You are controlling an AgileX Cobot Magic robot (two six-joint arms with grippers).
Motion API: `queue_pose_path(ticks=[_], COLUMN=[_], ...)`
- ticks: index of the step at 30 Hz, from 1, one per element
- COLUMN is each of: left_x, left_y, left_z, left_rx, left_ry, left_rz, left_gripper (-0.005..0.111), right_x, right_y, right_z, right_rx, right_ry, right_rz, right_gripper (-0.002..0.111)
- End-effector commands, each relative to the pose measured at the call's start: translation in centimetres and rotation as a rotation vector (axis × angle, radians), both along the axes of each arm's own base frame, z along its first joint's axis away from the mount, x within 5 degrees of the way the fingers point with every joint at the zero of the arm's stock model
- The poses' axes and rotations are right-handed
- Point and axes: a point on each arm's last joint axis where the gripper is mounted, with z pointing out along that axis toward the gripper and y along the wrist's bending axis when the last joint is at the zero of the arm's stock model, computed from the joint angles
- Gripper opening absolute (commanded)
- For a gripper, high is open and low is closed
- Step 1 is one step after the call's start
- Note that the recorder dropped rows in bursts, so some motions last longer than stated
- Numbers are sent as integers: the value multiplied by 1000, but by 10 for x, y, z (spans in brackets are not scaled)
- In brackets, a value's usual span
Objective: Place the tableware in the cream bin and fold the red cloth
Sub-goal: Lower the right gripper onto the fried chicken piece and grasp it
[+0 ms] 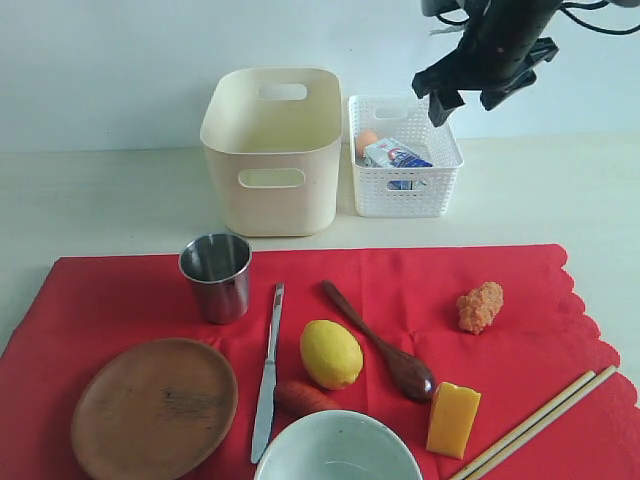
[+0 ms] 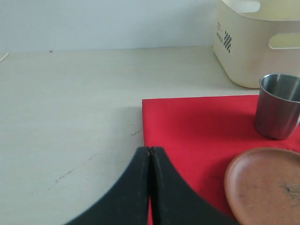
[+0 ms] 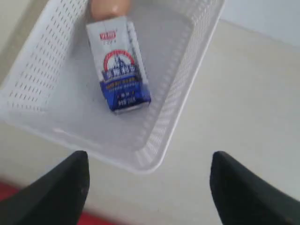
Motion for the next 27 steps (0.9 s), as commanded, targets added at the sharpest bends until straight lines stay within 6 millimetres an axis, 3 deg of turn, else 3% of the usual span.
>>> queue_pose_path(ticks=[1, 5, 11, 16, 21, 27], left_x=[0, 0, 0, 0, 0, 0], left_y=[0, 0, 0, 0, 0, 0], left_z=[0, 0, 0, 0, 0, 0], left_rx=[-10, -10, -10, -10, -10, -10], left_ry=[-11, -11, -11, -11, -11, -11], left_rz=[-1, -1, -1, -1, -1, -1], left_gripper=[0, 0, 0, 0, 0, 0], right_x=[-17, -28, -64, -101, -125, -134], right_y=[-5, 7, 36, 54, 53, 42], right_z=[14, 13, 2, -6, -9, -17], right_rx=[-13, -8, -36, -122, -101, -198], right_ry=[108, 139, 175, 256, 301, 319], right_rz=[-22, -2, 112, 412, 558, 604], right_gripper=[69, 69, 69, 69, 69, 69])
